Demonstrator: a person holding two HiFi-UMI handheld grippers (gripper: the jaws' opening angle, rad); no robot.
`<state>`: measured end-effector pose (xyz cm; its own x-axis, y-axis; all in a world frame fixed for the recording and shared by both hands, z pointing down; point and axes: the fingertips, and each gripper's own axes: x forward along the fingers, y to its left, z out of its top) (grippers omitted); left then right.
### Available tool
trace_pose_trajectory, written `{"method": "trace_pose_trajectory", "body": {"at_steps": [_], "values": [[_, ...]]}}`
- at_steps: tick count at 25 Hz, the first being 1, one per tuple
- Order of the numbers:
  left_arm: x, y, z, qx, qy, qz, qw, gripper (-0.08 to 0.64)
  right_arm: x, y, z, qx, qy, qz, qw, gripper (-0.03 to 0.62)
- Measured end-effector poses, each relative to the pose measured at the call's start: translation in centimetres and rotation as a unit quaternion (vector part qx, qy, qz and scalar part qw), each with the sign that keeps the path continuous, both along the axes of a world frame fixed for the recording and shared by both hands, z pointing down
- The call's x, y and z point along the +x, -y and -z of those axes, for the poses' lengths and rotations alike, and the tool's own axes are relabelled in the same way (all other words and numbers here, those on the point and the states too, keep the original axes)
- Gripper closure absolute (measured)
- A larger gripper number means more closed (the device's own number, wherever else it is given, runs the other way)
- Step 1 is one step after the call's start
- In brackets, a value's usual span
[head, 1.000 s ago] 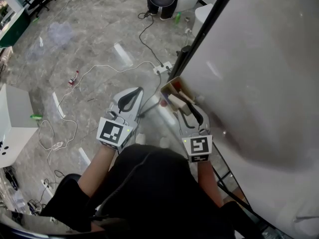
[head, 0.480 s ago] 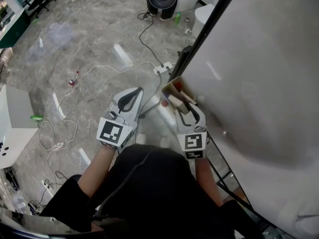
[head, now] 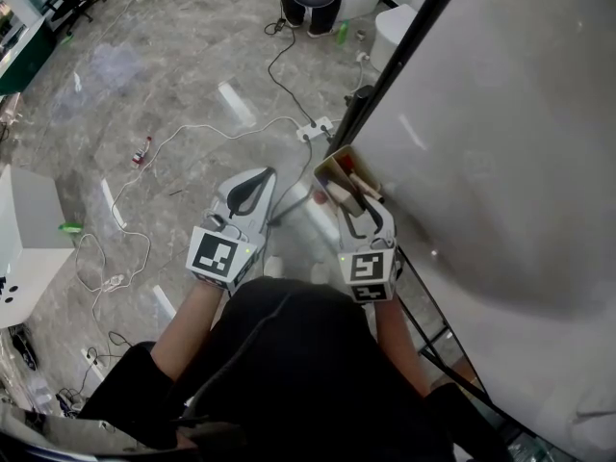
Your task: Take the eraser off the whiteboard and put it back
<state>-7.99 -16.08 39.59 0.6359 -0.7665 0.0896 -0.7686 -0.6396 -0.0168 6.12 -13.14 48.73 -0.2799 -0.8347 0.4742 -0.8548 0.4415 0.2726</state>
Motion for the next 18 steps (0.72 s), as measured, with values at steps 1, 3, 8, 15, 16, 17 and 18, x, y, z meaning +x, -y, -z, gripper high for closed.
{"method": "trace_pose_trajectory", "body": {"at_steps": [1, 3, 8, 15, 16, 17, 18], "values": [[-0.1, 0.0, -0.1, -0.002, 0.001, 0.001, 1.0, 0.554, 0.0, 0.1, -0.1, -0.002, -0.004, -0.001, 1.0, 0.408], [-0.2, 0.1, -0.2, -0.002, 0.002, 0.001, 1.0, 0.554, -0.1, 0.0, -0.5, -0.005, -0.009, -0.001, 1.0, 0.408], [-0.6, 0.3, -0.1, -0.001, 0.009, 0.002, 1.0, 0.554, -0.3, 0.1, -1.1, -0.011, -0.019, -0.002, 1.0, 0.405], [-0.7, 0.6, 0.1, 0.0, 0.001, -0.001, 1.0, 0.554, -0.6, 0.1, -1.9, -0.019, -0.018, 0.002, 1.0, 0.402], [-0.7, 0.6, 0.0, 0.001, 0.0, -0.002, 1.0, 0.554, -0.6, 0.1, -1.9, -0.021, -0.018, 0.002, 1.0, 0.4], [-0.6, 0.6, 0.0, 0.001, -0.002, -0.003, 1.0, 0.554, -0.6, 0.1, -2.0, -0.023, -0.017, 0.002, 1.0, 0.4], [-0.7, 0.6, 0.0, 0.001, -0.002, -0.004, 1.0, 0.554, -0.6, 0.1, -2.0, -0.023, -0.017, 0.002, 1.0, 0.399]]}}
